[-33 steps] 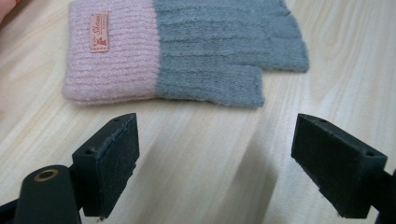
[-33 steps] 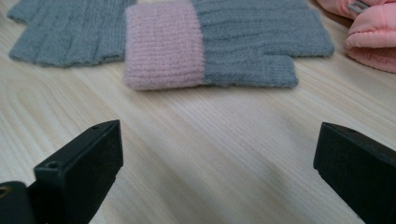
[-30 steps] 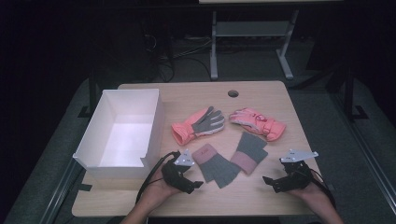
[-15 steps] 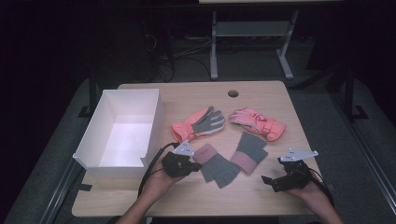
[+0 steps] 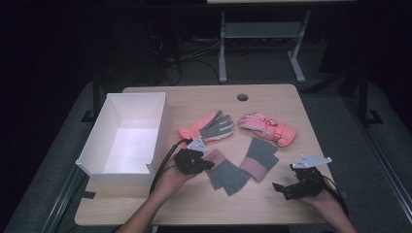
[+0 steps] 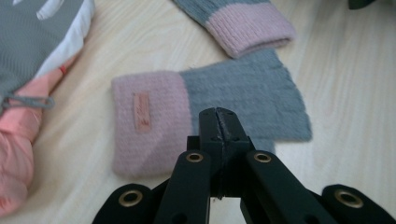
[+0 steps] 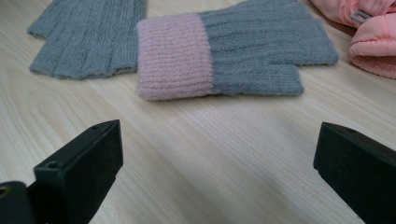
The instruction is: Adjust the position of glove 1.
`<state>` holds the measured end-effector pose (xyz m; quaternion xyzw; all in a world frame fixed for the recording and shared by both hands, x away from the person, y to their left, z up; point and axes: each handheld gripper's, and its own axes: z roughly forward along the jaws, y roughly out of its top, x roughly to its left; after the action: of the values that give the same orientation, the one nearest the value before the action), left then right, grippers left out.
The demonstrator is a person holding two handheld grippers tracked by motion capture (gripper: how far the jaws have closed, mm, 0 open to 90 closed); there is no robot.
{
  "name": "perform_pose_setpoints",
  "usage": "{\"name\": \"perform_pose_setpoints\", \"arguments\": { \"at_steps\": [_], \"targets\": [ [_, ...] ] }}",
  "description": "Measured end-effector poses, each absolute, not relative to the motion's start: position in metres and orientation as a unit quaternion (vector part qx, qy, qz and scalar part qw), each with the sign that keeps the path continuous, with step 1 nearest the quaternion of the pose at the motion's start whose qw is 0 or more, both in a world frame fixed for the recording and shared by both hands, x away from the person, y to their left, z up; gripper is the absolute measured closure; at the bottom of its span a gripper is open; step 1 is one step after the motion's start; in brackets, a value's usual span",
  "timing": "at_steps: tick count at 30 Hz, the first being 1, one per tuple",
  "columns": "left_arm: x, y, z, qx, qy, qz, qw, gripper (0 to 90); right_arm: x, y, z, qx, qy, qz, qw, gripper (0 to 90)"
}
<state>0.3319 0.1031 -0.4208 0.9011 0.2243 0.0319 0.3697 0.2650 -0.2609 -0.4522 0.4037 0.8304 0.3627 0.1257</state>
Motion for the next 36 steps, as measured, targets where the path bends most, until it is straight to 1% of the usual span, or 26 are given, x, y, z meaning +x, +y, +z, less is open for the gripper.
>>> {"name": "perform_pose_setpoints", "arguments": {
  "at_steps": [4, 6, 21, 29, 36],
  "targets": [
    [0.340, 0.098, -0.422, 0.901, 0.225, 0.039, 0.369, 89.8, 0.265, -0.261, -0.452, 0.407, 0.830, 0.362, 0.123, 1.0],
    [0.348, 0.093, -0.424, 0.906, 0.222, 0.044, 0.359, 89.8, 0.266, -0.261, -0.453, 0.407, 0.829, 0.363, 0.122, 1.0],
    [0.388, 0.069, -0.433, 0.905, 0.229, 0.048, 0.355, 89.8, 0.265, -0.262, -0.454, 0.409, 0.830, 0.359, 0.122, 1.0],
    [0.399, 0.058, -0.445, 0.912, 0.226, 0.044, 0.338, 89.8, 0.265, -0.264, -0.454, 0.415, 0.829, 0.357, 0.117, 1.0],
    [0.397, 0.062, -0.449, 0.917, 0.234, 0.044, 0.320, 89.8, 0.265, -0.265, -0.455, 0.413, 0.829, 0.358, 0.117, 1.0]
  ]
}}
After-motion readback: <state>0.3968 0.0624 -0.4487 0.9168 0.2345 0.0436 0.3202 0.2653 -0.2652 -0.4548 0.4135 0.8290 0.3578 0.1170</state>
